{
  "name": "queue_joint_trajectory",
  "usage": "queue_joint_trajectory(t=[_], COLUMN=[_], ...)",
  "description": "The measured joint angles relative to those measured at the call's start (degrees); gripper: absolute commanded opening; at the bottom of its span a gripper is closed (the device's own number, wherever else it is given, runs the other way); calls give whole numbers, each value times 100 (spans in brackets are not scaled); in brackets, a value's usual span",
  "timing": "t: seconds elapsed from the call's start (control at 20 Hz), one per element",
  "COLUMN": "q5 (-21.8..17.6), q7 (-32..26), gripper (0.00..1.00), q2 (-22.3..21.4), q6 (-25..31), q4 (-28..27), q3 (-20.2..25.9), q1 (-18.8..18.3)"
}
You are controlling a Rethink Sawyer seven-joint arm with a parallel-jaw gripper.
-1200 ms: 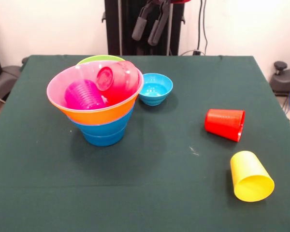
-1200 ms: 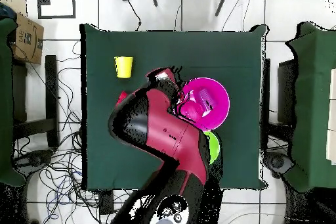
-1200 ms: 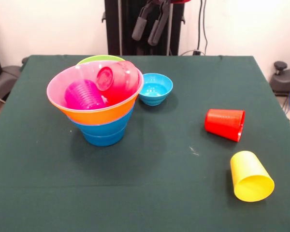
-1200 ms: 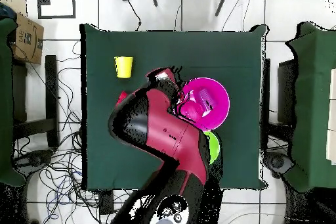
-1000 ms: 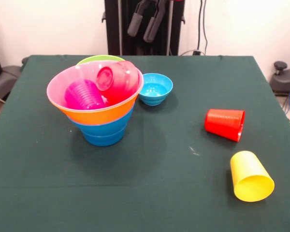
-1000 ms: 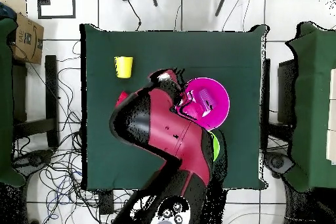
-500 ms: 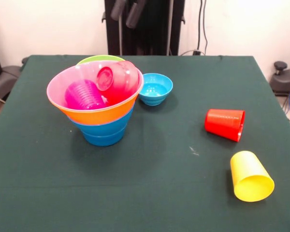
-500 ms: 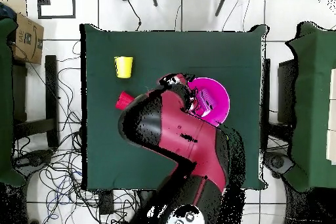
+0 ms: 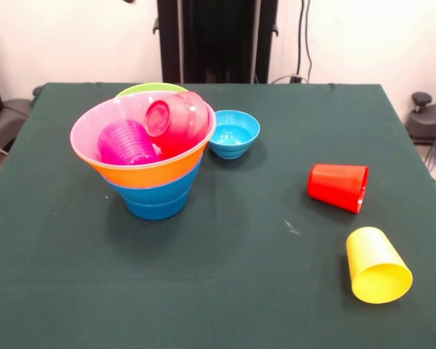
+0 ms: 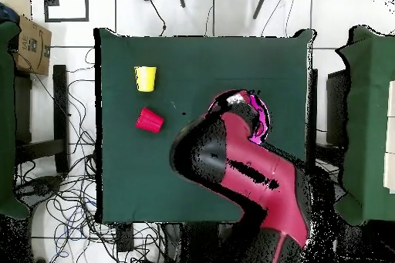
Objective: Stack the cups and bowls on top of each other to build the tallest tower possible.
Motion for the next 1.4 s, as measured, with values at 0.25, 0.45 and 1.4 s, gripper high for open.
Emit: queue_joint_trajectory(t=[0.25, 0.45, 1.4], q5=[159, 692, 2247], q7=[0, 0, -329], gripper=[100, 100, 100], q2=[-331, -635, -1246], q6=[690, 1744, 969], q4=[264, 667, 3147], q3=[328, 869, 3013], q1=[-291, -790, -2621])
